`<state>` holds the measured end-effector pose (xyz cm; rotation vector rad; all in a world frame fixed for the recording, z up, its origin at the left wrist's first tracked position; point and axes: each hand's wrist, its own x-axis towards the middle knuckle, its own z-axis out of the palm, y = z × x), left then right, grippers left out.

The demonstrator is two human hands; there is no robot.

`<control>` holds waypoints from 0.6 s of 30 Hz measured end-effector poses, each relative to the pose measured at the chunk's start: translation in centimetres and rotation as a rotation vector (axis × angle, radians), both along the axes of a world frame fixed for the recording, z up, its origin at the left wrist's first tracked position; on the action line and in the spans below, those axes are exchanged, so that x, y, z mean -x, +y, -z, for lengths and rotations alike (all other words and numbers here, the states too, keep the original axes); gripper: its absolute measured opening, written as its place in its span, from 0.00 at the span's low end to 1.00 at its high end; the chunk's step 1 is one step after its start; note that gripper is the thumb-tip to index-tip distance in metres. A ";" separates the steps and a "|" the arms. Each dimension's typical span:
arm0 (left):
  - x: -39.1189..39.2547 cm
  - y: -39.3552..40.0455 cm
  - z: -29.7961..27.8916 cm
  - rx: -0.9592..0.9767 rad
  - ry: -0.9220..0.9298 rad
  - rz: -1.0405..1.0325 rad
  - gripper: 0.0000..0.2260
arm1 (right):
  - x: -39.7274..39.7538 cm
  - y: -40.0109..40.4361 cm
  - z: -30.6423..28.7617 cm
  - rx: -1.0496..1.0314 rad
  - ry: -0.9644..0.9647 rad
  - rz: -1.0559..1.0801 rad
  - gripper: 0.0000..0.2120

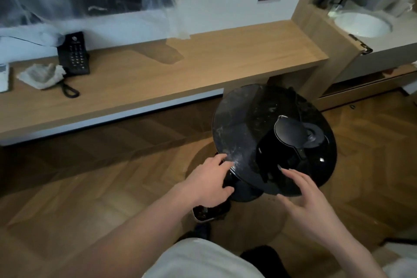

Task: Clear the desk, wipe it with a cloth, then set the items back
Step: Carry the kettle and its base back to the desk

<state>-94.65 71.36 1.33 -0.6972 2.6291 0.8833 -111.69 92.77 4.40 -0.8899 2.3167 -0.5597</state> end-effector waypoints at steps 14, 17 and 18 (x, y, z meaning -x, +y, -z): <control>10.7 8.0 5.1 -0.118 -0.092 -0.371 0.31 | 18.0 -0.6 5.2 0.250 -0.264 -0.016 0.23; 14.6 9.9 5.3 -0.190 -0.044 -0.499 0.30 | 23.5 0.3 5.8 0.180 -0.224 -0.072 0.23; 16.0 10.3 5.3 -0.212 -0.021 -0.536 0.29 | 25.0 0.4 6.1 0.156 -0.205 -0.107 0.24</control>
